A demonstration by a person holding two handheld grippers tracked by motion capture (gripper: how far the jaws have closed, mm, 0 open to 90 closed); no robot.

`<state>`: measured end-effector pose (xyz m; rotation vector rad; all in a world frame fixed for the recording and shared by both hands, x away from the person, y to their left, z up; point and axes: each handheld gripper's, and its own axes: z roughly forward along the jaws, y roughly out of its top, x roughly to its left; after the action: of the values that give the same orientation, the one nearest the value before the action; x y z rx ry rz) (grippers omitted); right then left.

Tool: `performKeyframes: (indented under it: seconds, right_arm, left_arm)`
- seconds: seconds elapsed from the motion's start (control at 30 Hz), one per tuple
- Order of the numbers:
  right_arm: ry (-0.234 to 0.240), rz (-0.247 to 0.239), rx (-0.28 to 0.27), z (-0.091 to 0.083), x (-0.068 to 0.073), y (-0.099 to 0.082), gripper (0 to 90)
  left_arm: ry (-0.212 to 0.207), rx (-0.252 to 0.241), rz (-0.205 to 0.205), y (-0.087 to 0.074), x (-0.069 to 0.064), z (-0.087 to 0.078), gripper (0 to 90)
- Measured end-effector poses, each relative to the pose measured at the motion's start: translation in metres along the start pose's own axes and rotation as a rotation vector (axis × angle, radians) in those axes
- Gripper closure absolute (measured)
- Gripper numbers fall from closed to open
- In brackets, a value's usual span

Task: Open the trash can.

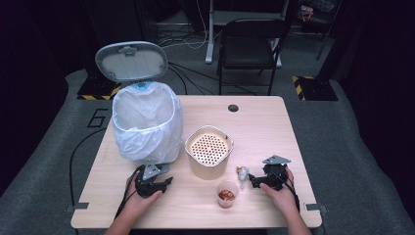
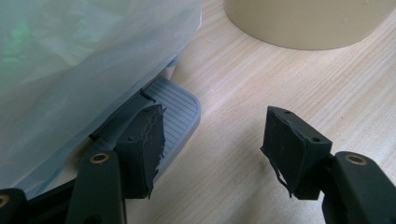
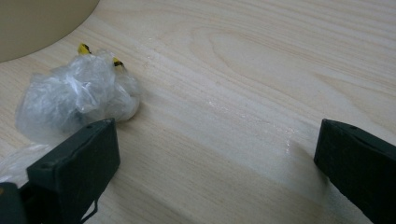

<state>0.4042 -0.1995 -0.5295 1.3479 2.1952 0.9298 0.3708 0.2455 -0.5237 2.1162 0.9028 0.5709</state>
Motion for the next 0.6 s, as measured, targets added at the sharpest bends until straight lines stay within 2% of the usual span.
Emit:
performKeyframes:
  seconds: [0.07, 0.13, 0.17, 0.23, 0.47, 0.53, 0.6]
  right_arm:
    - [0.000, 0.000, 0.000, 0.0000, 0.0000, 0.0000, 0.0]
    - [0.000, 0.000, 0.000, 0.0000, 0.0000, 0.0000, 0.0]
    - [0.000, -0.001, 0.000, 0.0000, 0.0000, 0.0000, 0.0]
    - [0.000, 0.000, 0.000, 0.0000, 0.0000, 0.0000, 0.0]
    - [0.002, 0.002, 0.001, -0.0002, 0.0000, 0.0002, 0.2]
    - [0.001, -0.009, 0.005, -0.0008, -0.0012, 0.0010, 4.5]
    - [-0.002, -0.003, -0.003, -0.0032, -0.0022, 0.0022, 15.9]
  left_arm:
    - [0.004, -0.003, 0.006, -0.0005, -0.0008, -0.0001, 38.3]
    - [0.020, -0.014, -0.005, -0.0024, -0.0039, 0.0007, 38.2]
    - [0.016, -0.011, 0.000, -0.0025, -0.0039, 0.0003, 38.2]
    - [0.034, -0.019, 0.024, -0.0029, -0.0039, 0.0006, 38.2]
    - [0.025, -0.013, 0.018, -0.0032, -0.0047, 0.0004, 38.2]
    - [0.030, -0.013, 0.016, -0.0034, -0.0062, 0.0008, 38.2]
    - [0.030, -0.008, 0.025, -0.0031, -0.0064, 0.0007, 38.2]
